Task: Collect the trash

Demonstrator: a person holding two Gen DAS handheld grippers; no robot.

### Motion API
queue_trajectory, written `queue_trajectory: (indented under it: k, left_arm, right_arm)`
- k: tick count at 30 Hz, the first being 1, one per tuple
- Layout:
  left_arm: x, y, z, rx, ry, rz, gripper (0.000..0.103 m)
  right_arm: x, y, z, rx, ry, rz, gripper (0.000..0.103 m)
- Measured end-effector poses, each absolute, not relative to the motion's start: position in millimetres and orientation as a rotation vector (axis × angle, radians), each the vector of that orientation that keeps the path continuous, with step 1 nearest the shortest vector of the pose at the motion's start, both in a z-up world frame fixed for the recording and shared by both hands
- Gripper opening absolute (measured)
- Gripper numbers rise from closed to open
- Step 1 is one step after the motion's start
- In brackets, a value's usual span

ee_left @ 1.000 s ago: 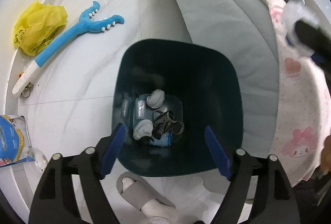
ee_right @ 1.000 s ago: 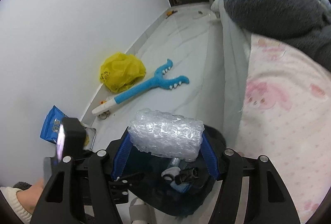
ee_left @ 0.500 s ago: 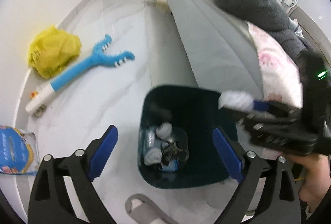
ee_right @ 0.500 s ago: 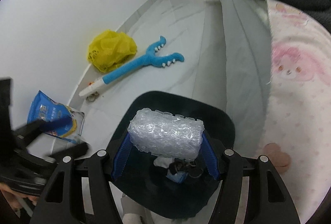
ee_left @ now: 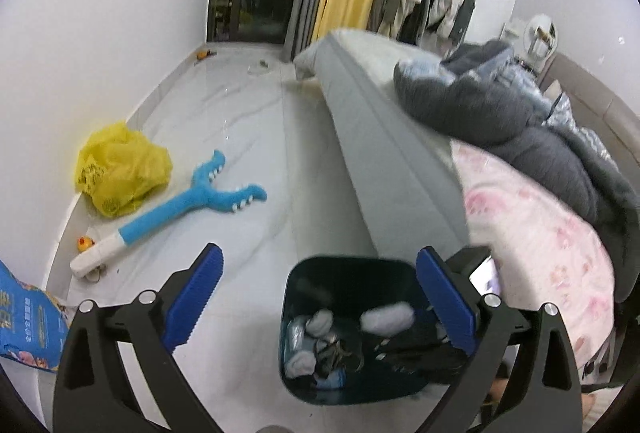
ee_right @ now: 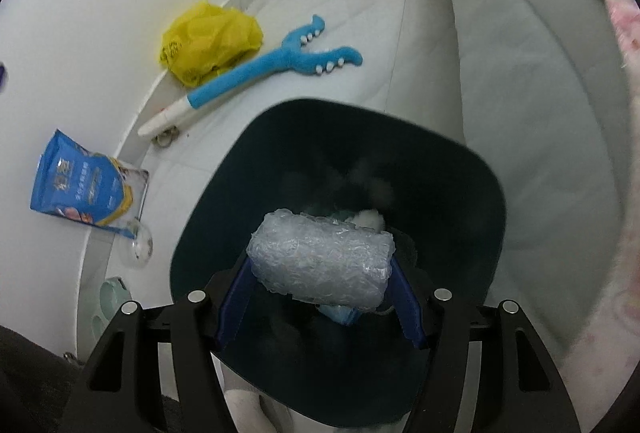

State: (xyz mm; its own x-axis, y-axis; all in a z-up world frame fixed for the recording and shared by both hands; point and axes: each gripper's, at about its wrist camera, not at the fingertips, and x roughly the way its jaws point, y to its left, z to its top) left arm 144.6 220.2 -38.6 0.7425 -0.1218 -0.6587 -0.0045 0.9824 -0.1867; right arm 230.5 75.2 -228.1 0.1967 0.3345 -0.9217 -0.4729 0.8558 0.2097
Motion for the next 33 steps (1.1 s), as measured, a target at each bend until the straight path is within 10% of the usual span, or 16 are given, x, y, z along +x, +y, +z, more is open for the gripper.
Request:
queue_trajectory:
  k: [18,33]
  left_arm:
    - [123,188,15,-0.118,0.623,-0.099,0.100]
    - [103,142,45,-0.100,0.529,-0.115,0.100]
  right_arm:
    - [219,75,-253,-0.203,1.356,0.544,0.090]
    - [200,22,-124,-0.090,1.010,0.517,0.100]
